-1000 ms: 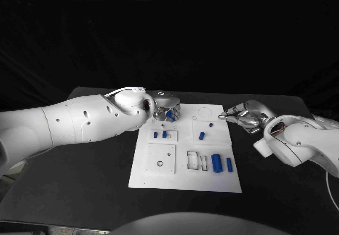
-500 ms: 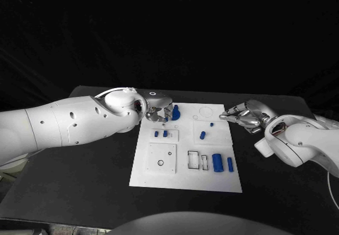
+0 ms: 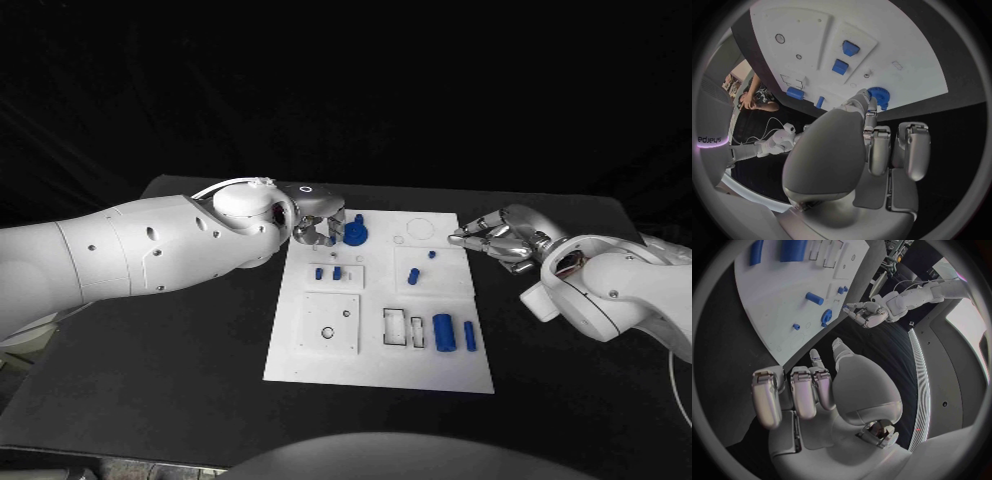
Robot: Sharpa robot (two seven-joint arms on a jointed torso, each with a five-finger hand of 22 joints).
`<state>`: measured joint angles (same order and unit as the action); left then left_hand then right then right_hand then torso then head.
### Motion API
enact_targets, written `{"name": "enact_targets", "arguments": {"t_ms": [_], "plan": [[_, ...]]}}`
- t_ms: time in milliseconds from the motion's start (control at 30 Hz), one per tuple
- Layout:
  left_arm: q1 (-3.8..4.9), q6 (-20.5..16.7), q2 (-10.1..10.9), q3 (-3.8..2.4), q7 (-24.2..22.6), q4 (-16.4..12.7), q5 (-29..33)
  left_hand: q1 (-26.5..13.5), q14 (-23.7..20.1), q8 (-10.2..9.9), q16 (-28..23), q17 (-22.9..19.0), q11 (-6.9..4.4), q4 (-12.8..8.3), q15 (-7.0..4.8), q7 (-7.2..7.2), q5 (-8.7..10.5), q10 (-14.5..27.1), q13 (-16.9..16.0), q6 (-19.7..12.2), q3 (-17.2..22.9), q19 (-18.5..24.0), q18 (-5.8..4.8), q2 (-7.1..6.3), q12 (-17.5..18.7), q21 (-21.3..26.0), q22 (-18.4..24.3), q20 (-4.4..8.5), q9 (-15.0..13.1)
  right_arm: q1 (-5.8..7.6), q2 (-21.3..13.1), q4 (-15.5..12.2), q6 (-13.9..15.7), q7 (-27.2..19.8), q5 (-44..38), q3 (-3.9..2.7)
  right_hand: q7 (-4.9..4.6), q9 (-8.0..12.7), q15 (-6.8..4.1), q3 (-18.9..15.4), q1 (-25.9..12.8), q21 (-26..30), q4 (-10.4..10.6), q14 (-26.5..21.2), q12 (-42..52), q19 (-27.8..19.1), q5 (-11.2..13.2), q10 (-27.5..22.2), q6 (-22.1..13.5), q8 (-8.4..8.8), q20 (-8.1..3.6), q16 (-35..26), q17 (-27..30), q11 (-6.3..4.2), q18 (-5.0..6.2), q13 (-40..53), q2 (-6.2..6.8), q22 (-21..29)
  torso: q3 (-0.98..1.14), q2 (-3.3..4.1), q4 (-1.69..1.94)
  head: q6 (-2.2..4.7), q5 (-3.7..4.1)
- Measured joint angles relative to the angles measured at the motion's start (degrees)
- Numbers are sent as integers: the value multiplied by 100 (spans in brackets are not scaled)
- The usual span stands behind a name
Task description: Assemble the parts on the task board
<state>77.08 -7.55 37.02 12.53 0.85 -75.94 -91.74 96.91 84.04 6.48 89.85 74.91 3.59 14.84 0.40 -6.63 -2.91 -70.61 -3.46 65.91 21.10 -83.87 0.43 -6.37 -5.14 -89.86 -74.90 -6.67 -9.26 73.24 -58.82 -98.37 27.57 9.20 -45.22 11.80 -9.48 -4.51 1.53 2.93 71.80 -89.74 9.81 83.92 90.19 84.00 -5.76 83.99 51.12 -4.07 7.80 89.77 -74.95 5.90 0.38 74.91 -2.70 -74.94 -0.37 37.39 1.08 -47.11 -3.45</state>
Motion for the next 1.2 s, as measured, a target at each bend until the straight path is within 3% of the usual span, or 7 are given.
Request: {"name": "enact_targets", "arguments": {"t_ms": [1200], "plan": [[-113,36,-12,4,-6,88,122,-7,-20,-32,0,-1,18,26,20,1,-6,20,0,-1,-15,0,0,-8,37,0,0,0,23,-1,-12,-5,-5,-1,1,0,0,0,0,0,0,0,0,0,0,0,0,0,0,0,0,0,2,0,0,-1,0,2,3,-1,-2,-34,35]]}}
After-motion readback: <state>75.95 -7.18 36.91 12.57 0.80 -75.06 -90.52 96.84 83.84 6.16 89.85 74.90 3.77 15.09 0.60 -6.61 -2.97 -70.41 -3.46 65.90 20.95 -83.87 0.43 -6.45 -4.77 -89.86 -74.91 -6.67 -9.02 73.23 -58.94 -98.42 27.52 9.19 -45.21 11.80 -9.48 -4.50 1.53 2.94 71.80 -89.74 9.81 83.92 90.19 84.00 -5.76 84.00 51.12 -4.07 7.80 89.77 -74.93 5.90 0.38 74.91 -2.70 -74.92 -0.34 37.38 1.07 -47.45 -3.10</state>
